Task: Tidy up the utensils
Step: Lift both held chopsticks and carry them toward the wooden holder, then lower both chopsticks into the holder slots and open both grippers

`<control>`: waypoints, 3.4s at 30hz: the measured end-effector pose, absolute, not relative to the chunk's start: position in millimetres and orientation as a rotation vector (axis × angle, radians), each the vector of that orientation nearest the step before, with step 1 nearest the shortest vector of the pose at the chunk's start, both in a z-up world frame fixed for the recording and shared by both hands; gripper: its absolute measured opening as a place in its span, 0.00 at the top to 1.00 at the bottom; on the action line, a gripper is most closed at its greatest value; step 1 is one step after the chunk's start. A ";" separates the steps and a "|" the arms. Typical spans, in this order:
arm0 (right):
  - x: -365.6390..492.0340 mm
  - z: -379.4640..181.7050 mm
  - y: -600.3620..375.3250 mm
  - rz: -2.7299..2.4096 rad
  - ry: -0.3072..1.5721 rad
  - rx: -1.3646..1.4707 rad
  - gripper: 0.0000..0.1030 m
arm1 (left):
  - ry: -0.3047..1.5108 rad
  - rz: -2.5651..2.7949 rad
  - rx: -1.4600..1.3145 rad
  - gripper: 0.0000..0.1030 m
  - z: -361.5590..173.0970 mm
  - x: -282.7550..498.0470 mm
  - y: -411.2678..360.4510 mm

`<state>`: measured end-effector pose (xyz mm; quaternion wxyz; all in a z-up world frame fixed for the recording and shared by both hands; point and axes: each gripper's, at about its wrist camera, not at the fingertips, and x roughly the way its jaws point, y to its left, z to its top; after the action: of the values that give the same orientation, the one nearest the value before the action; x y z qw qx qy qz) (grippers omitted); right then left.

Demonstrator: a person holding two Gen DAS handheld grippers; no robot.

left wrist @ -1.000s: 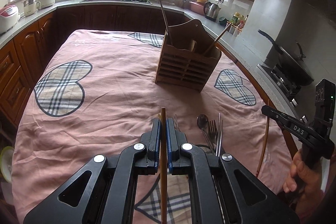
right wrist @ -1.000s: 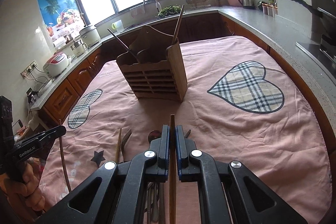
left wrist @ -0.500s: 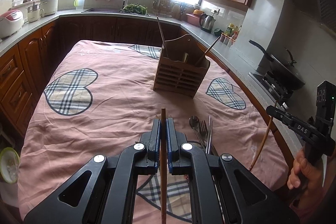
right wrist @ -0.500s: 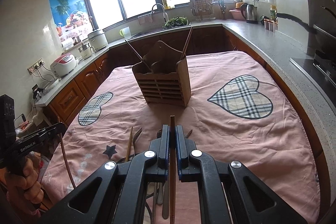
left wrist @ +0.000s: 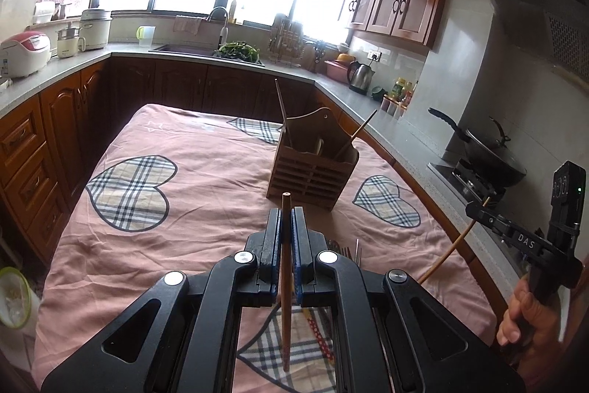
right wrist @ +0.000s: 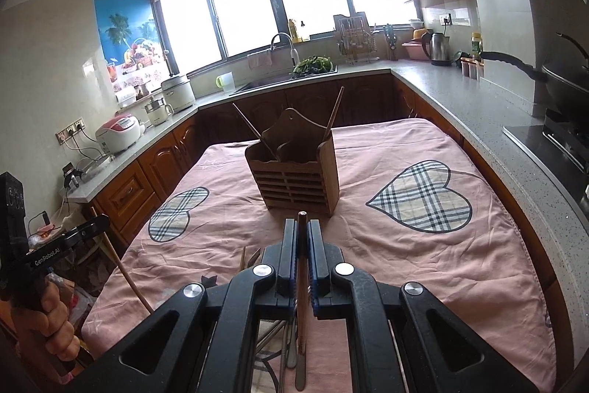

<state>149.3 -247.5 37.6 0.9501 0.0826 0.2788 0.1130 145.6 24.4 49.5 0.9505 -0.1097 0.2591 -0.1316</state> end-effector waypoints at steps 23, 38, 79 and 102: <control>207.6 72.2 -248.4 0.248 0.418 0.237 0.95 | 0.315 -0.251 -0.310 0.96 97.7 222.0 23.6; 273.3 105.0 -249.1 0.224 0.282 0.247 0.95 | 0.184 -0.236 -0.336 0.96 128.7 295.2 17.2; 395.3 14.4 -252.8 0.161 0.431 0.318 0.95 | 0.358 -0.178 -0.357 0.95 27.3 436.7 -28.1; 375.4 35.3 -253.4 0.193 0.365 0.344 0.45 | 0.362 -0.171 -0.343 0.38 43.1 413.1 -19.9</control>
<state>375.4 -253.4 35.3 0.9641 0.1701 0.1801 0.0951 413.1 -19.9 43.1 0.9655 -0.1695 0.1789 -0.0845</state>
